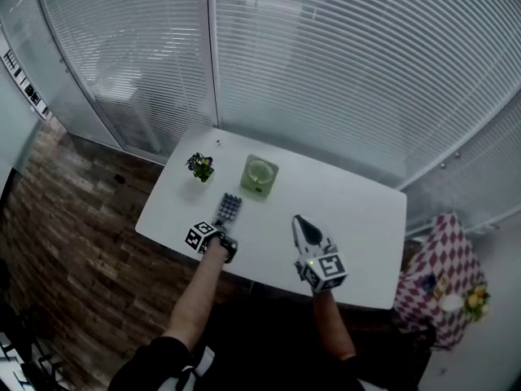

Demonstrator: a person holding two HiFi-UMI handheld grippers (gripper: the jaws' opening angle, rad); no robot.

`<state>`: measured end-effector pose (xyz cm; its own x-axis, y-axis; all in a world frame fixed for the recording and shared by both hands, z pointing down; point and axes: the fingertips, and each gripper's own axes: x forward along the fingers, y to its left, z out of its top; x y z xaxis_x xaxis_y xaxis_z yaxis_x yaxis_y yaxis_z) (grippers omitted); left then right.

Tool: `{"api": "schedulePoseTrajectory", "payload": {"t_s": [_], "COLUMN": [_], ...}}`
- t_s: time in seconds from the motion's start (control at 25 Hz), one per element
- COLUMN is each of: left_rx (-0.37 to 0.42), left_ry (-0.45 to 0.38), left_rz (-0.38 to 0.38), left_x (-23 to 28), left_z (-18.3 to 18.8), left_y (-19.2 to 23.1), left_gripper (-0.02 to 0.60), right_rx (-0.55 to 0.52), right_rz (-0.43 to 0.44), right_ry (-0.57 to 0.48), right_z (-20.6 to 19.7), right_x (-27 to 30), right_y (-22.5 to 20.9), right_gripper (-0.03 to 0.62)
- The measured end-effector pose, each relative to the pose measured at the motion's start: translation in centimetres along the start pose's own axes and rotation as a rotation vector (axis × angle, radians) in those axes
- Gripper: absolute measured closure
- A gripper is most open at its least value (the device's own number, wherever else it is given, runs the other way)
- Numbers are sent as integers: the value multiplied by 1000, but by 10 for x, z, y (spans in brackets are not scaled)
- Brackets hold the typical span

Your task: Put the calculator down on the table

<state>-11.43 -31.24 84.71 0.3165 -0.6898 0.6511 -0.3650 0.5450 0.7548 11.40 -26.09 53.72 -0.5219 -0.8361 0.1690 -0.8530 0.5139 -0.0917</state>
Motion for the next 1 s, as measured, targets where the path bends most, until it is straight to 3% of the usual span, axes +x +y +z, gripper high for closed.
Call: {"api": "schedulePoseTrajectory", "payload": {"t_s": [0.16,0.4,0.56,0.84,1.0], "left_rx": [-71,-44,-60,-7,-64], "left_ry": [-4,-55,-78,-154,-204], "left_rz": [-111,-158,-318,-544,-640], "left_x": [-6,-29,-48,-92,-112], "left_z": [-2,3,7,20,33], "left_y": [-10,-15,-51,-107,-119], "left_gripper": [331,331,331,331,331], "right_rx": [1,-4,-11,-14,-32], "right_rz": [7,-4,-10,-6,8], "right_ry": [-2,-6,-8,-21,-28], "right_z": [1,5,7,11,6], "right_x": [2,5,6,8,10], "right_y": [4,5,3,6,10], "right_gripper": [588,588,588,588,588]}}
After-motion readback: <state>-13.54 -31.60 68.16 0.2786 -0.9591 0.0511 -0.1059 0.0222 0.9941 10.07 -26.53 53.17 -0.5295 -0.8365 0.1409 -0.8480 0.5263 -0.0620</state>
